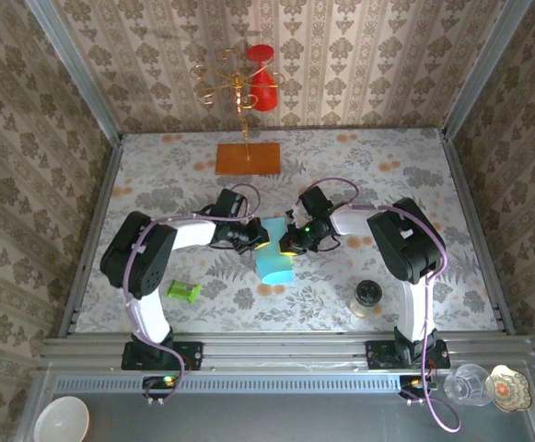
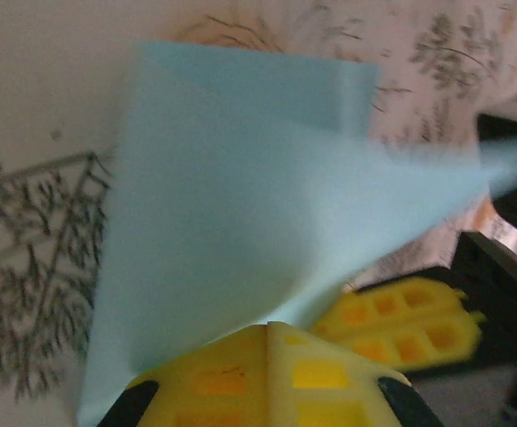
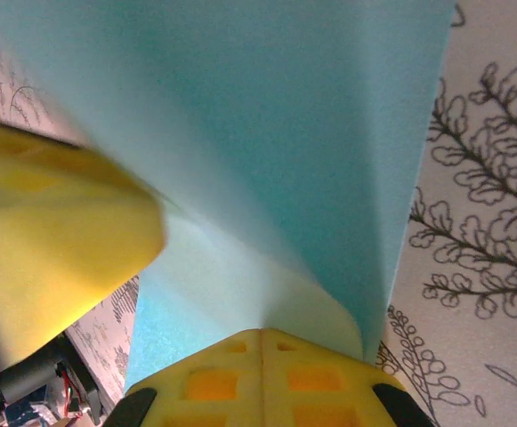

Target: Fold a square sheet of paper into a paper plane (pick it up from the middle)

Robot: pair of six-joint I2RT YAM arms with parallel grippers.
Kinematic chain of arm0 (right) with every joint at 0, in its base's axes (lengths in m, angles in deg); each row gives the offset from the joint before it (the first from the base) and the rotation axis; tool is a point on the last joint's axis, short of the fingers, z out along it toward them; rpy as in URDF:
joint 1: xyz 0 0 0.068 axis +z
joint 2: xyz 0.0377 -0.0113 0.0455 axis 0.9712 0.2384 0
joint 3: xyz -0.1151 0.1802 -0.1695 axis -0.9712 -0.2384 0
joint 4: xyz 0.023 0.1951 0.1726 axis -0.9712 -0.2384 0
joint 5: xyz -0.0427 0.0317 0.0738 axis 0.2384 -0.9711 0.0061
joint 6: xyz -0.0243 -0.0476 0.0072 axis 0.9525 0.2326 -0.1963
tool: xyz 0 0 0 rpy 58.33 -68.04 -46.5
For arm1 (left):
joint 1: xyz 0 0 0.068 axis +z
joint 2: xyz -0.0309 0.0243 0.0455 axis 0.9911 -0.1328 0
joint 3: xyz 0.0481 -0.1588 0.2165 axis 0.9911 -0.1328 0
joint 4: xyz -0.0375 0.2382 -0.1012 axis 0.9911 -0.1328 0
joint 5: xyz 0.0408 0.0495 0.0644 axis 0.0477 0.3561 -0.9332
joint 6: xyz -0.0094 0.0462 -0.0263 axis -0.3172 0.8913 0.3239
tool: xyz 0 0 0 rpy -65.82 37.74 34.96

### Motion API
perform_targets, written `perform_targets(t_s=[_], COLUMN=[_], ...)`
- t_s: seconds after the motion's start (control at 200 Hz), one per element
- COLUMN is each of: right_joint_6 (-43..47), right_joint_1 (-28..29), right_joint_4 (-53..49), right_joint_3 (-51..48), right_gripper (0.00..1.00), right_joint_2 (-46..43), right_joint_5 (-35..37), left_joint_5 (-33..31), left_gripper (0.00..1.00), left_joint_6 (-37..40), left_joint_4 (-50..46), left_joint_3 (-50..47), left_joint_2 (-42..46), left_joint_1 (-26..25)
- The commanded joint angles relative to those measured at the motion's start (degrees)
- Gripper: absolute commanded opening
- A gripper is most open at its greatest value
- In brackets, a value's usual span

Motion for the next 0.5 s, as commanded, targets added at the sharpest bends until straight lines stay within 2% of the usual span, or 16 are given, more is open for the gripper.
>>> perform_targets(t_s=[0.0,0.165,0.22,0.355,0.425,0.495], right_joint_6=[0.4,0.7,0.6,0.7,0.7,0.7], right_joint_1=[-0.8,-1.5,-1.6,-1.7,-1.7,-1.7], right_joint_4=[-10.6,-10.8,-10.9,-10.9,-11.0,-11.0], right_joint_3=[-5.4,-5.9,-6.0,-5.9,-5.8,-5.7], right_gripper=[0.02,0.02,0.02,0.02,0.02,0.02], right_joint_2=[7.7,7.6,7.5,7.2,7.3,7.2], right_joint_5=[15.1,15.6,15.7,15.9,15.9,15.8], left_joint_5=[0.4,0.0,0.3,1.2,2.5,3.4], left_gripper=[0.08,0.08,0.08,0.08,0.08,0.08], left_joint_6=[0.1,2.5,3.4,6.0,6.4,6.1], left_joint_4=[-0.8,-1.1,-1.3,-2.9,-3.7,-3.9], left_joint_3=[2.1,-1.5,-2.9,-4.6,-3.8,-2.6], left_joint_2=[-2.0,-2.9,-2.6,-0.4,1.6,4.4], left_joint_1=[1.0,4.9,8.8,14.4,14.9,12.9])
